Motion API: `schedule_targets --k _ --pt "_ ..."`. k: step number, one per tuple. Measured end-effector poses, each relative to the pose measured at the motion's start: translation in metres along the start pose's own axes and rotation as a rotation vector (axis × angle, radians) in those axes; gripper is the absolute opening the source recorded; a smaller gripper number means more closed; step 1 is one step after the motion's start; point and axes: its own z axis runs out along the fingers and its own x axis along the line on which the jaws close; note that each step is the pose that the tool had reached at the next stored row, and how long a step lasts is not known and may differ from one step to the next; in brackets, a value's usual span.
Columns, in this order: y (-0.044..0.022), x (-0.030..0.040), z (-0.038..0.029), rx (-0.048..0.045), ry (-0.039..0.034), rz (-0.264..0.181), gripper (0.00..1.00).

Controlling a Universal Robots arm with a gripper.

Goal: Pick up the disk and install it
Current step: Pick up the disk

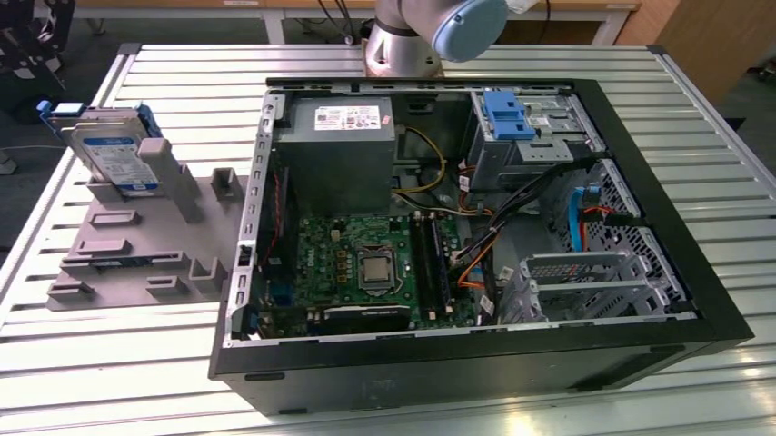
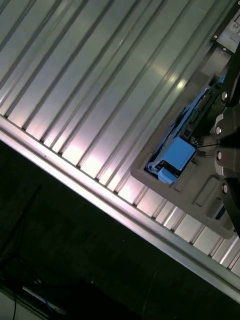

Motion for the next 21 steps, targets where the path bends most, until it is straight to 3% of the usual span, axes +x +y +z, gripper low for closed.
schedule_targets --k 21 --pt "-0.0001 0.0001 0.0056 -0.0092 0.0027 -0.382 0.11"
